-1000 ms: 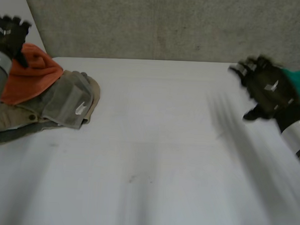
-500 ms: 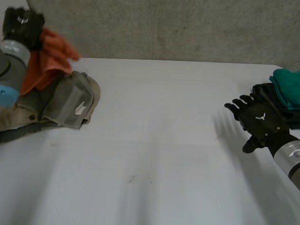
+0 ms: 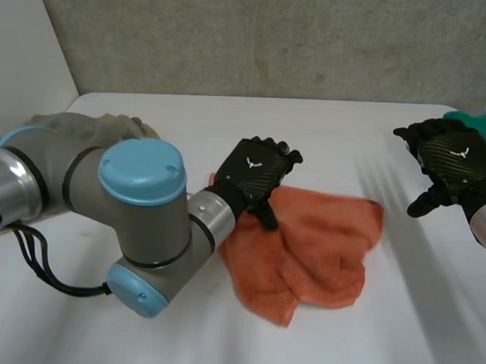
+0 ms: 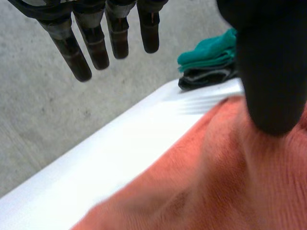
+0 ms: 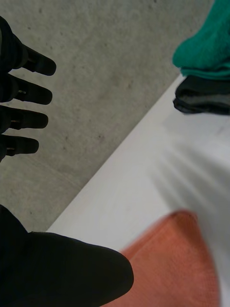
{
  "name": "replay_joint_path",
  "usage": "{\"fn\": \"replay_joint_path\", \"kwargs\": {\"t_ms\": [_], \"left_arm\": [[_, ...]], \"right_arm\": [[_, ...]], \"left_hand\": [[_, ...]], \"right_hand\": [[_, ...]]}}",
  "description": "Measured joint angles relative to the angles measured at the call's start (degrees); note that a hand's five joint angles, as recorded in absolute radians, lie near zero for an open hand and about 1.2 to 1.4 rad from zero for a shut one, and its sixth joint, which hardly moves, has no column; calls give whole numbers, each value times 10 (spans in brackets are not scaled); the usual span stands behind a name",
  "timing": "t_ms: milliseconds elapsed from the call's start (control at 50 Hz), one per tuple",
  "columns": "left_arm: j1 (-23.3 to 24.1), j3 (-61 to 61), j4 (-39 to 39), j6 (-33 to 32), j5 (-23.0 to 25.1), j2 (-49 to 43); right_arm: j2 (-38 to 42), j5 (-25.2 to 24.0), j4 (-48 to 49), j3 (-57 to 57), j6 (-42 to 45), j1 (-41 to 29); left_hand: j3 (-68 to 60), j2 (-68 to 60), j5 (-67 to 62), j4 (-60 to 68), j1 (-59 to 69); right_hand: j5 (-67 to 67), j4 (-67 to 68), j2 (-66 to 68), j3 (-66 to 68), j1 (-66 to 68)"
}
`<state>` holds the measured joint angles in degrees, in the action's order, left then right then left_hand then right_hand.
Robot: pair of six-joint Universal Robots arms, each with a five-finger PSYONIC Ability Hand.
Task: Fold the laundry.
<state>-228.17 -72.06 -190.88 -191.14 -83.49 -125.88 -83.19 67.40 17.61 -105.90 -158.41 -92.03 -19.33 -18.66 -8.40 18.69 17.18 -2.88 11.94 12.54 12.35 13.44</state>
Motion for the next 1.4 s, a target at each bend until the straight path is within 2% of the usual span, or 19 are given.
{"fn": "replay_joint_path", "kwargs": {"t_ms": [60, 220, 240, 300, 440, 540, 720, 780, 820, 860, 880, 900, 940, 1020, 1100, 1220, 1320, 1400], "left_arm": [[2, 1, 16, 1, -19, 15], [-11, -47, 28, 5, -64, 113], [-19, -79, 27, 6, -83, 153], [-27, -131, 25, 7, -111, 199], [-19, -233, 22, 9, -144, 233], [3, -259, 16, 10, -145, 197], [31, -221, -58, 8, -141, 80], [33, -199, -90, 4, -141, 45], [34, -180, -109, 2, -143, 21], [36, -162, -119, 0, -145, 3], [37, -155, -122, 0, -146, -4], [38, -148, -123, -1, -148, -10], [42, -137, -123, -1, -153, -15], [50, -127, -109, -1, -161, 4], [58, -126, -63, 1, -167, 83], [58, -117, 21, 4, -168, 214], [52, -97, 65, 4, -168, 256], [39, -66, 76, 1, -166, 221]], "right_arm": [[1, -1, -28, 10, -3, -1], [-1, -1, -95, 33, -2, -1], [-3, -1, -127, 42, 0, -1], [-4, -2, -183, 54, 6, -2], [-3, -6, -298, 54, 58, -9], [6, -6, -295, 33, 88, -37], [73, -2, -153, -9, 95, -100], [99, -1, -114, -12, 94, -114], [114, 0, -95, -11, 93, -120], [130, 2, -72, -8, 93, -126], [134, 2, -66, -6, 93, -127], [137, 3, -57, -4, 93, -127], [139, 4, -44, -1, 93, -127], [112, 8, -35, 9, 95, -121], [32, 13, -66, 33, 95, -106], [-49, 13, -187, 128, 95, -87], [-44, 8, -268, 219, 97, -77], [22, 9, -276, 290, 100, -83]], "left_hand": [[43, 37, 41, -41, -19], [43, 37, 41, -41, -19], [43, 37, 41, -41, -19], [43, 37, 41, -41, -19], [43, 37, 41, -41, -19], [41, 33, 29, -32, -17], [-3, -10, -16, 11, 27], [-28, -35, -40, 35, 51], [-183, -190, -192, 191, 231], [-328, -349, -334, 337, 387], [-390, -400, -397, 400, 442], [-433, -449, -441, 445, 474], [-482, -494, -470, 495, 480], [-487, -497, -470, 499, 480], [-487, -498, -470, 499, 480], [-487, -499, -470, 499, 480], [-488, -499, -485, 499, 480], [-488, -499, -485, 499, 480]], "right_hand": [[0, 0, 0, 0, 0], [0, 0, 0, 0, 0], [0, 0, 0, 0, 0], [0, 0, 0, 0, 0], [0, 0, 0, 0, 0], [0, 0, 0, 0, 0], [-2, 3, 1, 2, 1], [-42, 48, 46, 48, 35], [-149, 154, 150, 150, 137], [-372, 377, 383, 375, 356], [-416, 423, 439, 420, 404], [-498, 508, 512, 505, 463], [-527, 555, 540, 546, 478], [-528, 565, 540, 548, 478], [-528, 565, 540, 548, 477], [-528, 566, 540, 548, 477], [-528, 566, 540, 556, 477], [-528, 566, 540, 558, 477]]}}
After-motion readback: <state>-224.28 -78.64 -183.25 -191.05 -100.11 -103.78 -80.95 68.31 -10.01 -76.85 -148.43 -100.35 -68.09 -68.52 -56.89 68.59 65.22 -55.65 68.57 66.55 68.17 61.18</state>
